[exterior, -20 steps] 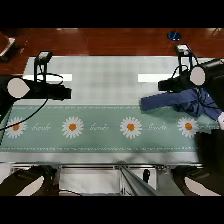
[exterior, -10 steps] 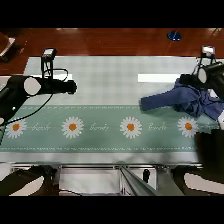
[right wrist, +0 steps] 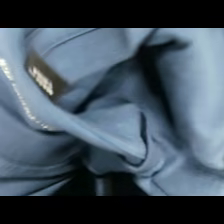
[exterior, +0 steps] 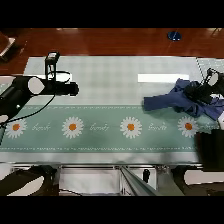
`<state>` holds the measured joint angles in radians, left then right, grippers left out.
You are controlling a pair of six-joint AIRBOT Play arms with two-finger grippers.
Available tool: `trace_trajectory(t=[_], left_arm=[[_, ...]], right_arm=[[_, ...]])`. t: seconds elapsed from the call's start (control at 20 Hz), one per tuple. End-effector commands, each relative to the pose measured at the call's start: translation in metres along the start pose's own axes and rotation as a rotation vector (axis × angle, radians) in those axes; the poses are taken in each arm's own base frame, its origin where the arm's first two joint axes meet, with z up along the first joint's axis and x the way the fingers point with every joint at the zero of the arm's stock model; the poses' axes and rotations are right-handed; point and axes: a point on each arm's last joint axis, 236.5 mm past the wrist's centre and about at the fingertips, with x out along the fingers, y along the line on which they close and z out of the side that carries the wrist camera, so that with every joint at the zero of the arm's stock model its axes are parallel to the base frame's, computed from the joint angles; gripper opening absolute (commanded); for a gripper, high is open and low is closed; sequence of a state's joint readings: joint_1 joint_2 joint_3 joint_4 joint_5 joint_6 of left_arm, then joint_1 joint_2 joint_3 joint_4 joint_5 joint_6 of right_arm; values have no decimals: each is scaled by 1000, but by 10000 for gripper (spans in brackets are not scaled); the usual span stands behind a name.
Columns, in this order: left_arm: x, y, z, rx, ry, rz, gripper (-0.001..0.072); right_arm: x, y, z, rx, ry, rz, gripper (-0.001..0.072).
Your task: Fold the shirts.
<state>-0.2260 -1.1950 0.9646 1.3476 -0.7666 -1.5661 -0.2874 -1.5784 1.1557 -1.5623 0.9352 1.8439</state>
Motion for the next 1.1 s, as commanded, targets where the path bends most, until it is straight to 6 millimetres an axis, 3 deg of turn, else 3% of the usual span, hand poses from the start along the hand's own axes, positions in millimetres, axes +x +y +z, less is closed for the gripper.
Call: trace_trajectory(t=[0.0,0.1,0.2,0.3,0.45,0.6,0.65,0.75,0.9,1.05], left_arm=[[-26,4,-27,29,108,1,507],[-61,15,-38,50,134,21,507],[-97,16,-51,5,102,17,507],[-117,1,-66,-62,26,-42,507],[-124,-13,-89,-100,-66,-113,507],[-122,-24,-103,-132,-62,-167,507],[-122,-27,-102,-140,-63,-179,507],[-122,-28,-100,-145,-71,-184,507],[-122,-30,-99,-149,-70,-196,507],[-122,-32,-99,-155,-67,-205,507]], right_arm=[[-18,46,-9,-79,35,201,20],[-77,73,21,-134,-112,310,20],[-169,96,53,-188,-323,409,20],[-263,110,63,-248,-515,489,20],[-387,130,38,-350,-736,633,20],[-479,145,-8,-471,-878,763,20],[-498,145,-24,-508,-906,779,20],[-510,142,-57,-567,-892,781,20],[-495,151,-105,-680,-782,804,20],[-450,184,-157,-787,-583,893,20]])
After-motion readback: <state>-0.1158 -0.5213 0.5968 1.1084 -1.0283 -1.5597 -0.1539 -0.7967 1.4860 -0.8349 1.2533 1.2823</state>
